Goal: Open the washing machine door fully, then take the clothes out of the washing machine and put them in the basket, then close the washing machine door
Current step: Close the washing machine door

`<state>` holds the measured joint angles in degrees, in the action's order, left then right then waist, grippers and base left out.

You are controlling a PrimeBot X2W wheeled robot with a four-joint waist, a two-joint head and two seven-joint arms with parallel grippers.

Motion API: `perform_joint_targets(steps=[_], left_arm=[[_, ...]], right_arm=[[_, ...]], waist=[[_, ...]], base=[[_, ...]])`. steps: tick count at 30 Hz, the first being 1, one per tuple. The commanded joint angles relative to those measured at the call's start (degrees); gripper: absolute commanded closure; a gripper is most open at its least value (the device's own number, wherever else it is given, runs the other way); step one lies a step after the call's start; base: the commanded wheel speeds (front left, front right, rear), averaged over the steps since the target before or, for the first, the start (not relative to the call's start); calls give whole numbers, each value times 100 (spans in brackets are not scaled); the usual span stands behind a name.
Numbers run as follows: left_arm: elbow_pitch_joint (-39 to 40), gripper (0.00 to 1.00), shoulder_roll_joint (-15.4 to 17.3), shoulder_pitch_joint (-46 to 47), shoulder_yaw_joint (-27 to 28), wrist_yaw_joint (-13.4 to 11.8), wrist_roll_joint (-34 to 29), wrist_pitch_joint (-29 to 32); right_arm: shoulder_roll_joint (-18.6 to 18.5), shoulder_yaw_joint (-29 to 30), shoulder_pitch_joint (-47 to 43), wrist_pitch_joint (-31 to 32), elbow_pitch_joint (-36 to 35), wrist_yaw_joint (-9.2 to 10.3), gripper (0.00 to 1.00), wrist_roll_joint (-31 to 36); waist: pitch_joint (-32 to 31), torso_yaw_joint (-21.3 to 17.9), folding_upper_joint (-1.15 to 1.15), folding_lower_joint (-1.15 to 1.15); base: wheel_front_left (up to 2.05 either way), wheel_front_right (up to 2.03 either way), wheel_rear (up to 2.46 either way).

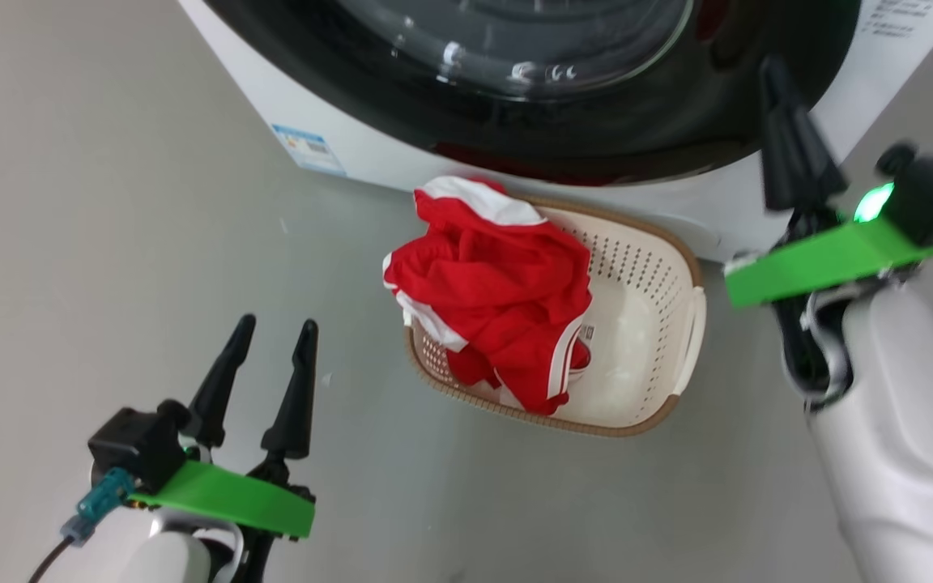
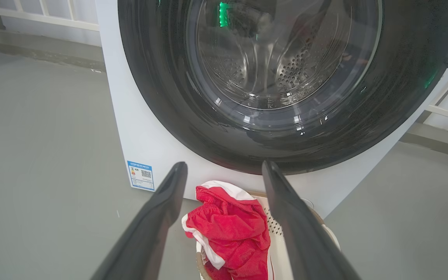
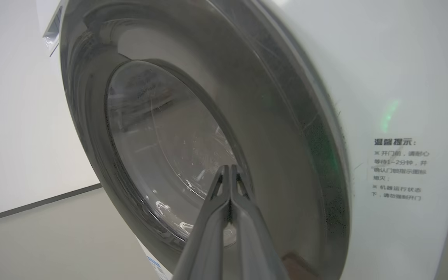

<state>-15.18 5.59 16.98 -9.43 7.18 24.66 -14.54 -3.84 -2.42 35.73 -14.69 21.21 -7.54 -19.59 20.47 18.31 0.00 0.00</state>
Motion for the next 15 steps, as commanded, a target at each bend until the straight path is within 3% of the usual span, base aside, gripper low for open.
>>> perform_joint_targets(steps=[1, 2, 15], left_arm=[[78, 0, 225, -102, 180, 31, -57, -46], [71, 0, 255, -133, 188, 31, -65, -46], [41, 0, 541, -440, 187, 31, -112, -46]], right_arm=[[96, -148, -219, -31, -193, 5, 13, -4], [96, -171, -347, -31, -209, 5, 0, -5], [96, -228, -1873, -31, -542, 5, 0, 0]], waist=[[-239, -134, 0, 0], [-294, -172, 0, 0], [-813, -656, 0, 0]], base=[[0, 0, 0], [0, 0, 0], [0, 0, 0]])
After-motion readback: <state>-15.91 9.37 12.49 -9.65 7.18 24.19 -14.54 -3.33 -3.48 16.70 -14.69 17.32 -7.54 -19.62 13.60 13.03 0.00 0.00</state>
